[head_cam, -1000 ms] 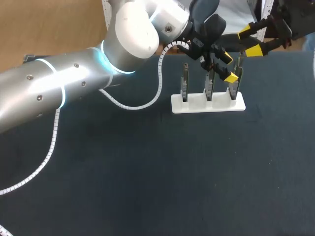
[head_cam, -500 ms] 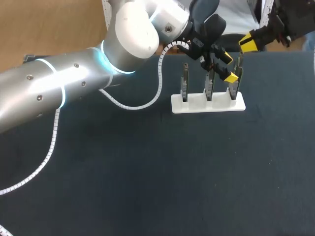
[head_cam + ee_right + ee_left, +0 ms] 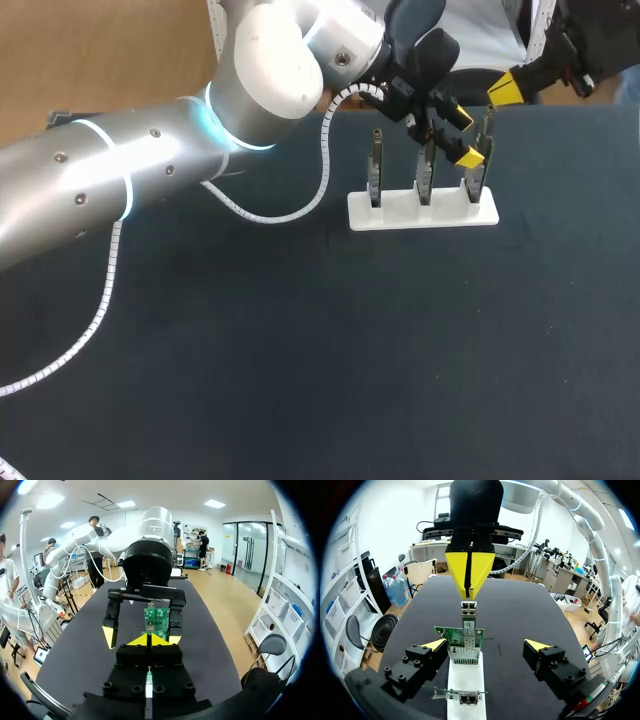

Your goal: Pick up the optical module with the left hand, and insert it into the network port with the right hand.

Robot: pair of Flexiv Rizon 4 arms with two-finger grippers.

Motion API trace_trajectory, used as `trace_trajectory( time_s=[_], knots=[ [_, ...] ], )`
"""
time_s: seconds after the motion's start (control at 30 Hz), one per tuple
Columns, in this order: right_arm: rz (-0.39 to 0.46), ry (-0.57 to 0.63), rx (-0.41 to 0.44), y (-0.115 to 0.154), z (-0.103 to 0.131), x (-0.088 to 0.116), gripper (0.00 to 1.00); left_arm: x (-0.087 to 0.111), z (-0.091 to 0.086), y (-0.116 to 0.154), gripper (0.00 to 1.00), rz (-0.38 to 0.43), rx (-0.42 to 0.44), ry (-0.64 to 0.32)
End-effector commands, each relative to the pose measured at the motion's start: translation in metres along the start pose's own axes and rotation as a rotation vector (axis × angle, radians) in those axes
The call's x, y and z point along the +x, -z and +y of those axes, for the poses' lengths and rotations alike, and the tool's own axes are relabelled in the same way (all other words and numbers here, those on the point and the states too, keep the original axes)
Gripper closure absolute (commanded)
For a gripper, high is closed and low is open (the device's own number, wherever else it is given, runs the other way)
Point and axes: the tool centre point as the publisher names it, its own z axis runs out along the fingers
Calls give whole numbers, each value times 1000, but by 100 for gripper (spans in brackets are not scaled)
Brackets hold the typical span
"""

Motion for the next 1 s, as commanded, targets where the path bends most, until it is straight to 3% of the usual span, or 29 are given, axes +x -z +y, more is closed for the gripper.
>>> trace_trajectory(
  time_s=[0.03, 1.0],
  knots=[
    [3, -8, -5, -1, -3, 2, 100, -1, 2, -1, 0, 4, 5, -1],
    [43, -80, -38, -18, -1, 29, 100, -1, 2, -1, 0, 4, 5, -1]
  ],
)
